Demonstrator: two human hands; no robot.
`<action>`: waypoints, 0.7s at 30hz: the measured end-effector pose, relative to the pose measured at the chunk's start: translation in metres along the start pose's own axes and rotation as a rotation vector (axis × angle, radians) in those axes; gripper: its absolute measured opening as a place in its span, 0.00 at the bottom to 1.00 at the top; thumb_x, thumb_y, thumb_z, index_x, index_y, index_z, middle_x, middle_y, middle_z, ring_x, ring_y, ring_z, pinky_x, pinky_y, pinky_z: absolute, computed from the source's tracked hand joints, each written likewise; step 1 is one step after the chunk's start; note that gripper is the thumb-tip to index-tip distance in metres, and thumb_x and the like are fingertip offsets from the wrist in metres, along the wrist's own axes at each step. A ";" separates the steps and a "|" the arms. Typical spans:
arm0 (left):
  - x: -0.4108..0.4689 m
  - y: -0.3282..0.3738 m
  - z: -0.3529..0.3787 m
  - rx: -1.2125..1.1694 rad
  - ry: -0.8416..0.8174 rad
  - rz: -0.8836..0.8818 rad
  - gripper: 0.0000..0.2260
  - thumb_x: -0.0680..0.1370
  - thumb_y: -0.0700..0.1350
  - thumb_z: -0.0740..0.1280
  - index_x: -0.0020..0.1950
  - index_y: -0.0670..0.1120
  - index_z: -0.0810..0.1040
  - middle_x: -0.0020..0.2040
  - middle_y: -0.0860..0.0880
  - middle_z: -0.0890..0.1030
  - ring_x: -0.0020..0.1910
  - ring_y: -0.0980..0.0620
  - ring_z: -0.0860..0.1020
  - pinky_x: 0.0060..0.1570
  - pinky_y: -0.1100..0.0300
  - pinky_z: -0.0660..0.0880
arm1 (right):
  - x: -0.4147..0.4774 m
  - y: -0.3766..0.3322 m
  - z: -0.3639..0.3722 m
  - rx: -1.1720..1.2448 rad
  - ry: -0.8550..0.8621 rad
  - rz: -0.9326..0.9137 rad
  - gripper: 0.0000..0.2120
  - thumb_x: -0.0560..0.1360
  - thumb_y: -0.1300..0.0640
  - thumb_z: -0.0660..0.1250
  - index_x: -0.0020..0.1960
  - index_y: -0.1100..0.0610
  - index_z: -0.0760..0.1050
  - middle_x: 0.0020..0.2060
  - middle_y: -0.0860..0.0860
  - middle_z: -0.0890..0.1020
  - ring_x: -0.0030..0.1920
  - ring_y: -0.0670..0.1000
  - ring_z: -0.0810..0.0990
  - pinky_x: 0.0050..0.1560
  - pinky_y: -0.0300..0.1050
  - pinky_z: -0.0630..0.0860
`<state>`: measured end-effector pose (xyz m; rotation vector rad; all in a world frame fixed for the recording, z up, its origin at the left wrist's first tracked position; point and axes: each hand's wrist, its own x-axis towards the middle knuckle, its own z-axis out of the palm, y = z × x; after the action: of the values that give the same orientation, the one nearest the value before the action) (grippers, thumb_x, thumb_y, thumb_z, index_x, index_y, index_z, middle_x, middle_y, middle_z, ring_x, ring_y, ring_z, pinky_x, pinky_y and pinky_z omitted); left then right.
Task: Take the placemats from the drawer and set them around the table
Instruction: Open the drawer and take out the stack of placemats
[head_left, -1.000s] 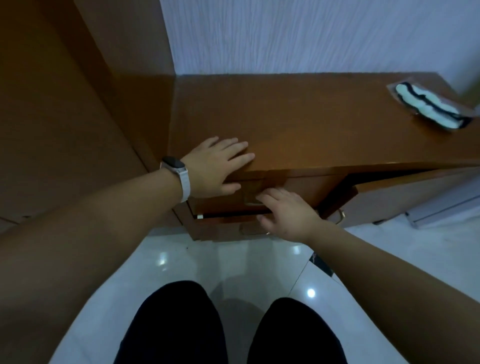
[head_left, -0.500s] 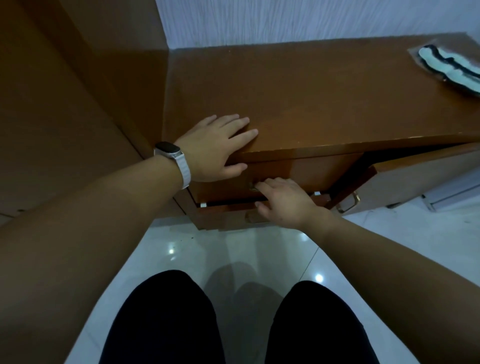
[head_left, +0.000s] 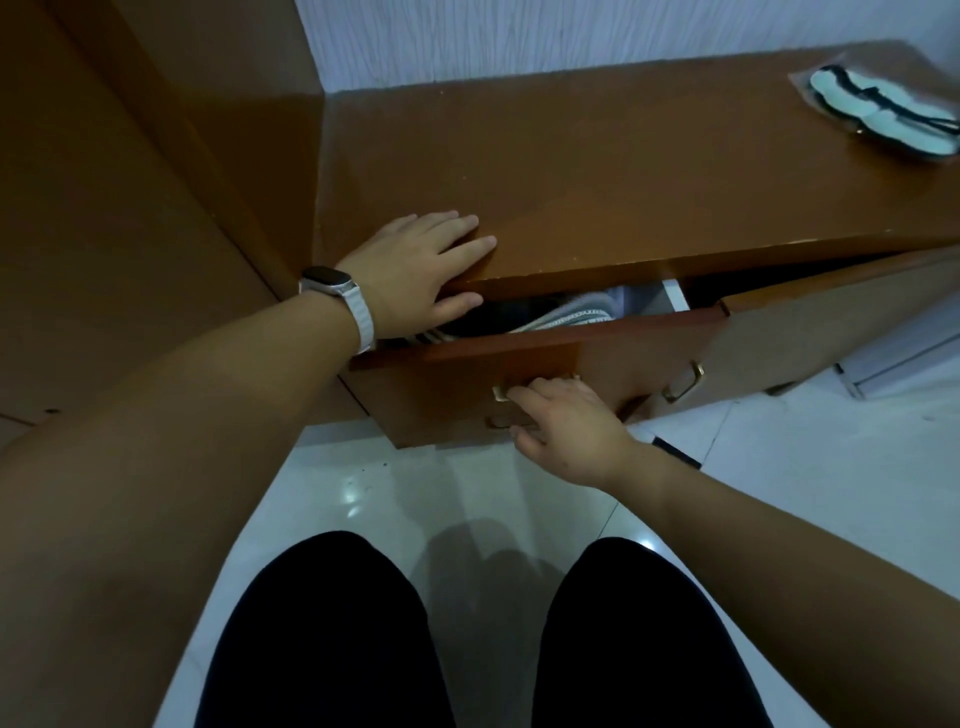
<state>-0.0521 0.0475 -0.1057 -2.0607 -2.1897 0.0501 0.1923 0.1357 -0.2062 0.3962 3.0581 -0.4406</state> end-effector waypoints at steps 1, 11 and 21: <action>0.000 0.000 0.000 0.006 0.000 0.000 0.29 0.80 0.61 0.58 0.78 0.49 0.60 0.77 0.42 0.64 0.75 0.41 0.62 0.70 0.41 0.63 | -0.007 -0.002 0.003 0.015 0.017 0.005 0.22 0.74 0.45 0.58 0.62 0.54 0.77 0.46 0.52 0.81 0.47 0.57 0.79 0.52 0.51 0.72; -0.001 0.004 -0.002 0.009 -0.059 -0.031 0.30 0.80 0.62 0.55 0.79 0.49 0.58 0.78 0.42 0.62 0.75 0.40 0.61 0.70 0.40 0.63 | -0.075 -0.026 0.015 0.039 0.042 0.020 0.15 0.73 0.48 0.59 0.52 0.51 0.81 0.37 0.48 0.80 0.38 0.54 0.79 0.42 0.47 0.72; -0.007 0.009 -0.007 -0.067 -0.091 -0.107 0.32 0.79 0.66 0.52 0.79 0.53 0.55 0.79 0.45 0.58 0.77 0.43 0.56 0.73 0.40 0.58 | -0.100 -0.037 0.010 0.052 0.010 0.035 0.16 0.73 0.47 0.57 0.49 0.50 0.81 0.37 0.48 0.81 0.38 0.54 0.80 0.43 0.47 0.75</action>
<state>-0.0415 0.0408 -0.1006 -2.0083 -2.3836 0.0618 0.2800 0.0742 -0.1996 0.4548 3.0496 -0.5187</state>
